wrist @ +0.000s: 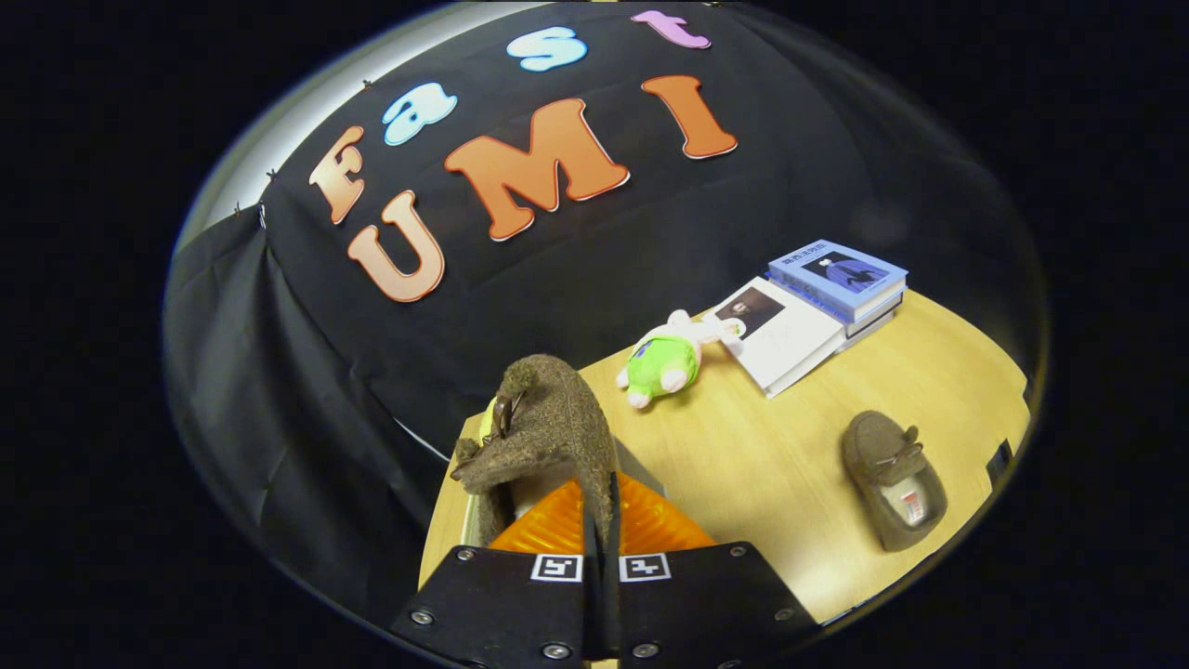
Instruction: Open the storage box then place both shoes into the box .Put the left shoe in first, then the right shoe, with the right side of both shoes facing outward in a uniform manner.
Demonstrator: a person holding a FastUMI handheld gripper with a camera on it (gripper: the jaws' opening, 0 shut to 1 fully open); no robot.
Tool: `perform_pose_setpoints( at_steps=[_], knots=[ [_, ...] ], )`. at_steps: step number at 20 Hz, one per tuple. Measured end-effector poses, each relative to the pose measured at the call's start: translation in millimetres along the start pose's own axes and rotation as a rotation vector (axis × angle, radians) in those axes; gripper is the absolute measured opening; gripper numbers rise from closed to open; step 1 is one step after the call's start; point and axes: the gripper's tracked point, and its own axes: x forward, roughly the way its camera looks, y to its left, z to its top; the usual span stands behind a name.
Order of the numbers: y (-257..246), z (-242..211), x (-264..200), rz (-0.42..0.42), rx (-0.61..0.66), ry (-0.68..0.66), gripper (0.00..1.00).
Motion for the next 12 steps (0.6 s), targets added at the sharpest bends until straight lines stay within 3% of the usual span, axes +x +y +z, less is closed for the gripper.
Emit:
perform_pose_setpoints(
  at_steps=[12],
  knots=[
    [46.6,-92.6,40.4,-0.026,-0.019,0.161,0.00]
  ],
)
